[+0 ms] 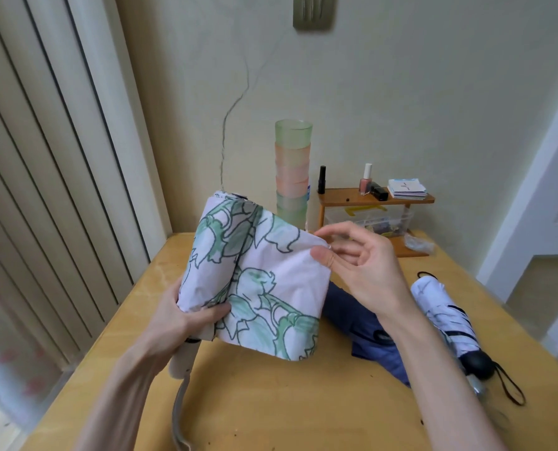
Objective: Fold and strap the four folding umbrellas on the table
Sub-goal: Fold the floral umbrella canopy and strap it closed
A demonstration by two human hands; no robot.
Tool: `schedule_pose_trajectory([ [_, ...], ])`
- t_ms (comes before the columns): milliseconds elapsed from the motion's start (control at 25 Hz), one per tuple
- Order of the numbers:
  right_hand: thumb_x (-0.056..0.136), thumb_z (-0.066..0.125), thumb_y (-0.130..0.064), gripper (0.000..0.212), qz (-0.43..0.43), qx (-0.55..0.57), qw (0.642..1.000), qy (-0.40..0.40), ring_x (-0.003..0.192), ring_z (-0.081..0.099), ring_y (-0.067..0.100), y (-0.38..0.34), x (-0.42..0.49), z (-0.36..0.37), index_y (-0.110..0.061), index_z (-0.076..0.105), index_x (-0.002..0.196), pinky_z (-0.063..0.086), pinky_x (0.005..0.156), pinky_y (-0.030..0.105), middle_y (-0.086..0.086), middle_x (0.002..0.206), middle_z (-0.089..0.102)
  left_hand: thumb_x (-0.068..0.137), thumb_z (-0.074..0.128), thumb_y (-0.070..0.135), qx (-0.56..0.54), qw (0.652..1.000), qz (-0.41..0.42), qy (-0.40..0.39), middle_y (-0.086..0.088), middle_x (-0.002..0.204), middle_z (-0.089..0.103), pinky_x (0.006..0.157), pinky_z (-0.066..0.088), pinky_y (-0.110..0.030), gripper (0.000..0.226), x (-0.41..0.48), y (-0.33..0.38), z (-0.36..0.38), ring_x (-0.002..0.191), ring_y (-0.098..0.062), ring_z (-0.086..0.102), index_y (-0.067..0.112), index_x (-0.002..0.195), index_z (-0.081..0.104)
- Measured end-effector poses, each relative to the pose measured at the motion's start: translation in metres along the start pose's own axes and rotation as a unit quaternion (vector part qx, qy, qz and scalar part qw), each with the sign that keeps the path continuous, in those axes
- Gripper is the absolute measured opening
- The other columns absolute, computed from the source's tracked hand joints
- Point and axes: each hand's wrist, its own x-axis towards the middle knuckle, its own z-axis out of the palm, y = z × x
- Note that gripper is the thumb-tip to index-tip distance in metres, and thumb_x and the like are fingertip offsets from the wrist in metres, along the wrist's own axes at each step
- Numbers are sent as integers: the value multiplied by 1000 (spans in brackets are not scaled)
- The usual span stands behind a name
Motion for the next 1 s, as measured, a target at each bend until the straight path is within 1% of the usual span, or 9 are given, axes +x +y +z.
schedule_pose_trajectory([
  [160,84,86,-34,17,7,-149,986,-76,81,71,12,-2,-1,-15,-22,76,88,53,73,21,-4,86,78,58,90,13,20,1000,18,-8,-5,107,81,62,63,-33,64,-3,5,-4,90,-25,79,18,119,68],
  [280,86,85,-34,13,42,-166,980,-98,85,73,14,2,-1,-23,-23,79,85,59,82,31,-5,87,78,60,90,14,57,998,32,-15,-3,110,80,74,66,-49,59,-4,9,-7,95,-27,78,35,112,73],
  [400,91,81,-23,3,58,-140,978,-146,102,69,13,9,-1,-24,-24,83,89,54,94,32,-5,107,75,61,89,14,80,996,43,-16,-2,108,80,74,64,-55,58,-3,10,-10,92,-27,78,43,108,73],
  [480,95,76,-24,16,60,-162,967,-188,116,61,0,11,-2,-19,-36,84,89,48,98,21,-13,126,65,61,89,14,83,995,45,-22,-1,110,80,78,65,-56,63,-2,9,-7,94,-24,78,37,117,71],
  [560,101,70,-26,16,68,-170,956,-227,127,50,-11,9,-4,-15,-31,85,102,43,100,12,-20,139,56,62,90,14,84,995,45,-27,0,113,80,82,64,-56,69,-2,8,-5,99,-24,78,30,125,68],
  [640,98,71,-35,17,56,-191,959,-201,120,57,-7,13,-3,-19,-27,84,105,47,102,21,-20,132,62,62,89,14,85,995,49,-26,-1,112,80,78,66,-54,67,-2,8,-8,97,-25,78,29,124,68],
  [800,73,81,-61,29,19,-228,967,-110,99,68,8,10,-1,-29,-34,81,84,53,97,43,-14,99,75,63,89,13,85,995,45,-26,-2,113,79,80,65,-57,69,-3,6,-17,98,-28,78,27,127,67],
  [880,69,86,-57,27,-1,-218,972,-92,95,68,12,11,-2,-29,-33,80,79,54,95,44,-12,92,75,64,89,14,82,995,47,-30,-4,115,79,79,65,-54,70,-2,4,-17,100,-28,77,25,129,66],
  [1000,69,93,-45,22,-23,-187,980,-66,94,71,16,16,0,-27,-30,78,76,56,93,45,-6,90,76,63,88,13,67,996,54,-35,-5,113,79,68,64,-36,70,-2,4,-18,98,-27,78,21,129,66],
])
